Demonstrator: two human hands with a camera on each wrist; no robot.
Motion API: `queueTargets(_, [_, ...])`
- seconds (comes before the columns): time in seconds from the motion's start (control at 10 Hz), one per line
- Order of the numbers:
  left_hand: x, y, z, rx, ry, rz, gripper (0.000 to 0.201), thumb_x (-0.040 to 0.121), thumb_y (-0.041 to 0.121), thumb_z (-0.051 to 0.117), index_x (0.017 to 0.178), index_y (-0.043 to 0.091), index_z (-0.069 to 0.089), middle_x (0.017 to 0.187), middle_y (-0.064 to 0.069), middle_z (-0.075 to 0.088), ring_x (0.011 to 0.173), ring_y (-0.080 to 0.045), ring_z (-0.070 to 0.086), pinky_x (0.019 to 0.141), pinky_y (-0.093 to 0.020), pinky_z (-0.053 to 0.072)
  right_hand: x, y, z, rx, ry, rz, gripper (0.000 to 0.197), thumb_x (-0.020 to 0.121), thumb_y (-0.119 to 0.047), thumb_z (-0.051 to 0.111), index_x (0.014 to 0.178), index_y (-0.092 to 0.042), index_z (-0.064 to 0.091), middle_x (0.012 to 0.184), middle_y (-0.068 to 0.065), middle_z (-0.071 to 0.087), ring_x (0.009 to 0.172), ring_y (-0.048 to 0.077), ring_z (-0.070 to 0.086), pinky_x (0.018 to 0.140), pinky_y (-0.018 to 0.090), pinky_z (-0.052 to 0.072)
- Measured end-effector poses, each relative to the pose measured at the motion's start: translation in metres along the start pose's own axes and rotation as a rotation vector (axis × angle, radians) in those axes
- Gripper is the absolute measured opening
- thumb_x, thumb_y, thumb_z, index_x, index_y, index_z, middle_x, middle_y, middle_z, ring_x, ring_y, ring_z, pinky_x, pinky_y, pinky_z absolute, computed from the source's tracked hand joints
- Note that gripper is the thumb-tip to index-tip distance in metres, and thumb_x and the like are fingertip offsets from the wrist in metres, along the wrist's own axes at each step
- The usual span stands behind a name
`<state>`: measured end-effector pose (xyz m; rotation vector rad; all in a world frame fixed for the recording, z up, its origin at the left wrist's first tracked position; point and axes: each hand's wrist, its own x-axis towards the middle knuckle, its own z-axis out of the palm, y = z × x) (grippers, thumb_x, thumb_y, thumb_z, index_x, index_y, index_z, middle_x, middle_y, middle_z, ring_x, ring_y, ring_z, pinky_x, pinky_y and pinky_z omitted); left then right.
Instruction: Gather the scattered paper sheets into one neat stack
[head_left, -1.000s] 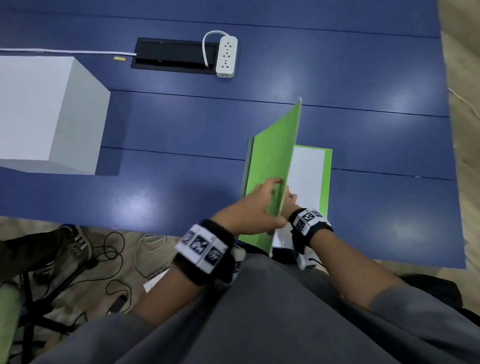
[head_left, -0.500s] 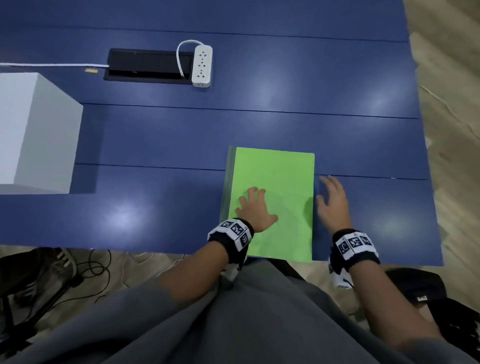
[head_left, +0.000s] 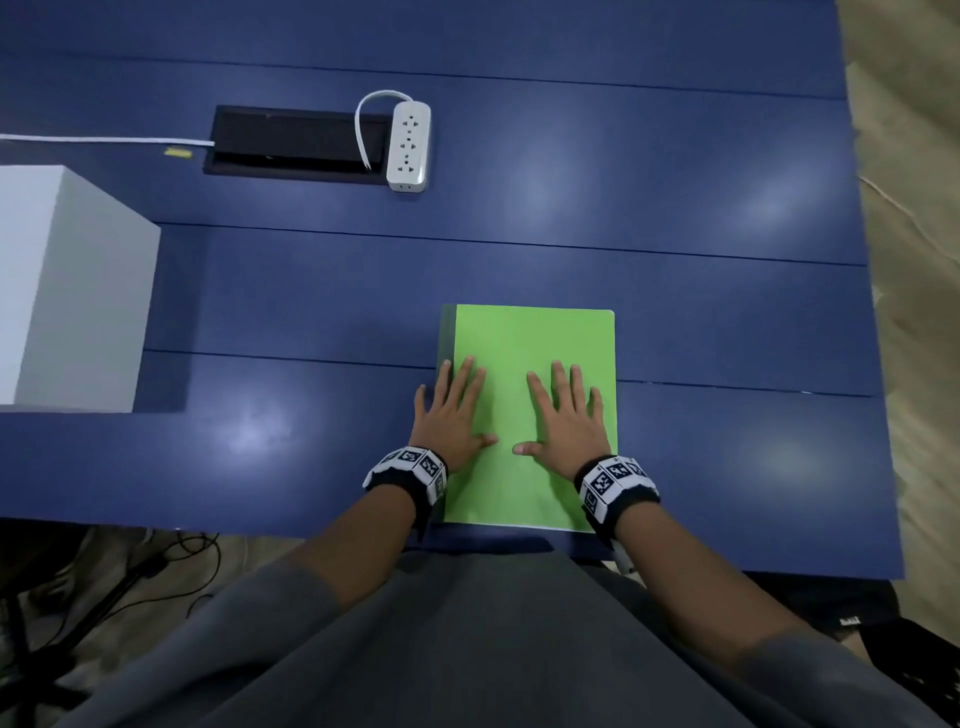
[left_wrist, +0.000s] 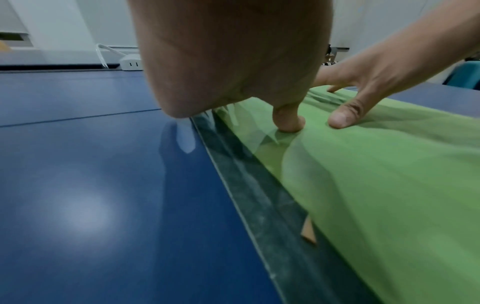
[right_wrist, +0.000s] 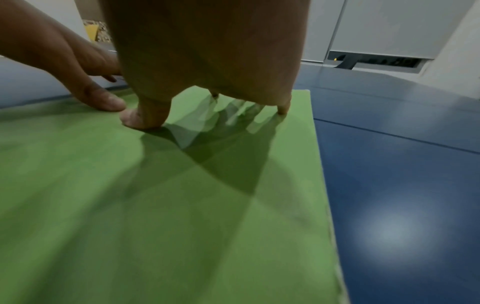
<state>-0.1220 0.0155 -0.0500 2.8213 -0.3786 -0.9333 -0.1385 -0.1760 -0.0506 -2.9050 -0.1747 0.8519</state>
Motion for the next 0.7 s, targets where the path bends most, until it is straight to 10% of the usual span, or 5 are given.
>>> queueTargets(0.5, [0.088,-0.034,-0.078,-0.044,-0.01,-0.071,0.093,0.087,0.05,0.057,0.151,0.031,-0.008,0.157,0.002,-0.025,0.144,-0.027,-0.023,0.114,-0.061,0.007,0.106,-0.016,-0.08,-0.046,-0.071,0.0,0.11,0.074,-0.074,0.055,0.15,-0.031,-0.012,0.158,0.007,-0.019,0.146,0.034,-0.014,0.113,0.063,0.011])
queueTargets(0.7, [0.098,-0.041,-0.105,-0.075,0.014,-0.077,0.079,0.084,0.046,0.062,0.148,0.03,0.019,0.159,0.004,0.004,0.146,-0.024,0.002,0.11,-0.061,0.02,0.114,-0.015,-0.107,0.034,-0.085,0.012,0.093,0.078,-0.069,0.057,0.149,-0.03,0.013,0.159,0.005,0.003,0.145,0.031,0.005,0.11,0.061,0.022])
